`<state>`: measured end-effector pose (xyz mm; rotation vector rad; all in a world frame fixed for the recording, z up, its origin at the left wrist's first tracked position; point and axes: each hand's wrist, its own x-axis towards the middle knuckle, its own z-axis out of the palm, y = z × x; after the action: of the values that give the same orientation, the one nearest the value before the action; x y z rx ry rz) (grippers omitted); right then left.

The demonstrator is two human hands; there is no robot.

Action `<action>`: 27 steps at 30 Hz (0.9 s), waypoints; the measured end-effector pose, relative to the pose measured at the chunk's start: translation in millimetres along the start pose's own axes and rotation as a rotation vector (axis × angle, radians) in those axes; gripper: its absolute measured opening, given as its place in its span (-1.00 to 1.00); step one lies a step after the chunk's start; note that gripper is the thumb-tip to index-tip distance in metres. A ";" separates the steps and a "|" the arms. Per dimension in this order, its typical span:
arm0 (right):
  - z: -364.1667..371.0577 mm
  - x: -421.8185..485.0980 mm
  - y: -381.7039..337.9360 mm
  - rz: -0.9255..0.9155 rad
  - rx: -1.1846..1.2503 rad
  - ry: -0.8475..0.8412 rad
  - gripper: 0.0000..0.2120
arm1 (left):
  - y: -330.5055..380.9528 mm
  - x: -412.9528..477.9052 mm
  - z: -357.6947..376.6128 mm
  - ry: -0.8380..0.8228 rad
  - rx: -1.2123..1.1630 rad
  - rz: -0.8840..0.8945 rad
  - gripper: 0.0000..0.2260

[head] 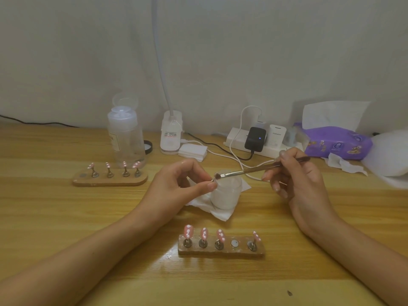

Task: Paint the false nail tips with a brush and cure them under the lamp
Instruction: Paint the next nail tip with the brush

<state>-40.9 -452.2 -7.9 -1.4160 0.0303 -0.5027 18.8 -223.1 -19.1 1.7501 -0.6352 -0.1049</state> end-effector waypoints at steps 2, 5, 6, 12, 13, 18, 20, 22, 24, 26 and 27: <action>-0.1 0.2 1.5 0.010 -0.040 0.018 -0.79 | -0.3 0.2 0.1 0.003 -0.005 0.002 -0.79; -2.3 1.2 0.9 0.002 -0.015 0.065 -0.78 | -0.7 0.6 0.3 0.000 -0.015 0.011 -0.78; -2.2 1.0 0.3 -0.005 0.003 0.058 -0.79 | -0.9 0.3 0.1 -0.002 -0.015 0.012 -0.78; -2.7 1.4 2.6 0.024 -0.030 0.079 -0.77 | -2.7 -0.2 -1.3 0.008 0.001 0.026 -0.80; -3.2 2.0 2.5 0.021 -0.019 0.091 -0.77 | -3.1 0.2 -1.3 0.010 0.008 0.030 -0.82; -1.3 2.1 2.8 -0.006 -0.007 0.017 -0.80 | -6.3 1.8 -1.1 0.020 0.025 0.049 -0.94; -2.4 3.1 3.7 0.016 -0.030 0.057 -0.77 | -6.7 1.9 -1.2 0.025 0.026 0.053 -0.95; -4.0 3.4 3.2 0.028 0.002 0.093 -0.77 | -6.8 1.8 -0.8 0.025 0.037 0.063 -0.95; -3.1 3.0 1.4 0.014 0.039 0.065 -0.79 | -6.9 1.5 -0.5 0.033 0.054 0.072 -0.95; -1.1 2.4 1.3 0.007 0.027 0.014 -0.80 | -7.5 1.3 -0.6 0.043 0.067 0.078 -0.95; -0.7 2.4 2.0 0.014 0.008 0.011 -0.80 | -8.1 1.4 -0.8 0.047 0.072 0.079 -0.95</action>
<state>-38.3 -453.6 -9.2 -1.4046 0.0470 -0.4989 23.3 -221.9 -25.9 1.7887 -0.6803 0.0143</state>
